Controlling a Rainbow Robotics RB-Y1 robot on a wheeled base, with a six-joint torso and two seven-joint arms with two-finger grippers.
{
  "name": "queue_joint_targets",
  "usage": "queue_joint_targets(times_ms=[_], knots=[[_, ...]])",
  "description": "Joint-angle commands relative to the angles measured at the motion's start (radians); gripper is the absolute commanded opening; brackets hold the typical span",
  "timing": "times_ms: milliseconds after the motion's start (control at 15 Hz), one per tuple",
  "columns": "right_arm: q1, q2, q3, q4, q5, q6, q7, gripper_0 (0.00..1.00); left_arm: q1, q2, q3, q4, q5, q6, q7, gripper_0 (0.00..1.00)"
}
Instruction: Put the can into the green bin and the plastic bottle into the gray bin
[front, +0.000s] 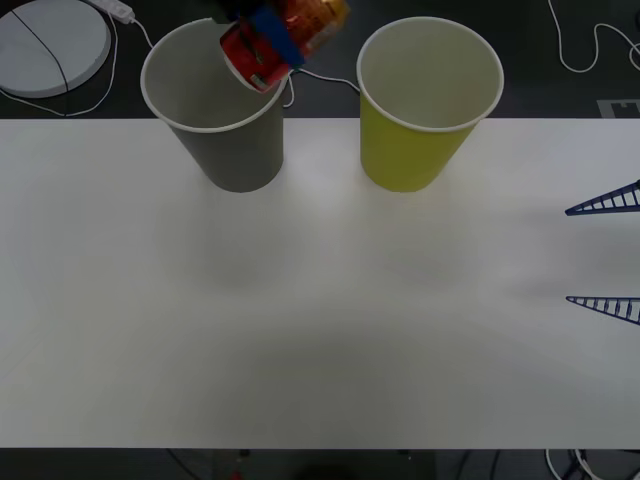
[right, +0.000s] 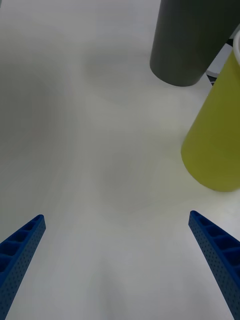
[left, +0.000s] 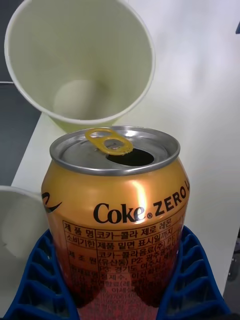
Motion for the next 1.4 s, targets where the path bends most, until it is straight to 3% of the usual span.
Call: queue_joint_targets(times_ms=[67, 333, 533, 800, 1067, 1400], knots=[[0.0, 0.0, 0.0, 0.0, 0.0, 0.0, 0.0, 1.0, -0.097, -0.103, -0.081, 0.118, -0.027, 0.071, 0.046, 0.0], [0.0, 0.0, 0.0, 0.0, 0.0, 0.0, 0.0, 1.0, -0.244, -0.258, -0.207, 0.352, -0.047, 0.189, 0.054, 0.0], [0.0, 0.0, 0.0, 0.0, 0.0, 0.0, 0.0, 1.0, -0.318, -0.356, -0.267, 0.486, -0.055, 0.273, 0.116, 0.0], [0.0, 0.0, 0.0, 0.0, 0.0, 0.0, 0.0, 1.0, -0.367, -0.466, -0.313, 0.645, -0.066, 0.37, 0.116, 0.0], [0.0, 0.0, 0.0, 0.0, 0.0, 0.0, 0.0, 1.0, -0.367, -0.505, -0.351, 0.697, -0.063, 0.448, 0.116, 0.0], [0.0, 0.0, 0.0, 0.0, 0.0, 0.0, 0.0, 1.0, -0.367, -0.514, -0.359, 0.7, -0.06, 0.465, 0.116, 0.0]])
